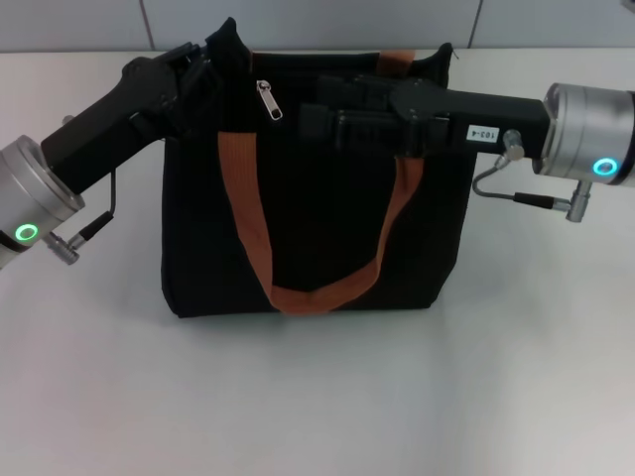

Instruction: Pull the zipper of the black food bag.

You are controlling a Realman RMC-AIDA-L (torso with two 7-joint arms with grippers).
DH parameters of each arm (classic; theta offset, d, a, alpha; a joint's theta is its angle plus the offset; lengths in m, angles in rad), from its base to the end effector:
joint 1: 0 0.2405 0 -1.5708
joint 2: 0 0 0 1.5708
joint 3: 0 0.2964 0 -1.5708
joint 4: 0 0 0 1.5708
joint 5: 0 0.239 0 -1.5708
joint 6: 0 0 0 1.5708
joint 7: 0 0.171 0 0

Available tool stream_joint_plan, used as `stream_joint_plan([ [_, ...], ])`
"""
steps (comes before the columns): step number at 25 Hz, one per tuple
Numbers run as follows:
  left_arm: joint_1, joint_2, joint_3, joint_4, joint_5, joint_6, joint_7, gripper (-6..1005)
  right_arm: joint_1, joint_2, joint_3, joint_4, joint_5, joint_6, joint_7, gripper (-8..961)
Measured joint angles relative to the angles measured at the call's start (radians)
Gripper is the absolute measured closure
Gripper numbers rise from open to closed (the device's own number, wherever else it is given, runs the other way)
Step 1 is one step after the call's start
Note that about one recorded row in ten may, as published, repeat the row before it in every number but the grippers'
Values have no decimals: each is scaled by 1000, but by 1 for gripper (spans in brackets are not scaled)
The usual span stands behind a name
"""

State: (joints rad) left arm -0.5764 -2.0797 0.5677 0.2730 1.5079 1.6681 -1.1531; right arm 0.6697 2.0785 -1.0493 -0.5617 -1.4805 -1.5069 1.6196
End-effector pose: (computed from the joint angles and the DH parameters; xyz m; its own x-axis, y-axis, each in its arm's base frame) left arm -0.2600 0.3848 -0.0349 0.3591 0.1613 0.9193 0.5504 -0.8320 -0.0691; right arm 0.1827 0.4143 -0.0676 0.5773 -0.4432 -0.6858 -0.4667 -0.8682 0.1683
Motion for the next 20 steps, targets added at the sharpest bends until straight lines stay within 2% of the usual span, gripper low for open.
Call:
stream_joint_plan([
  [20, -10, 0, -2, -2, -2, -13, 8, 969, 54, 0, -29, -6, -32, 38, 156, 150],
])
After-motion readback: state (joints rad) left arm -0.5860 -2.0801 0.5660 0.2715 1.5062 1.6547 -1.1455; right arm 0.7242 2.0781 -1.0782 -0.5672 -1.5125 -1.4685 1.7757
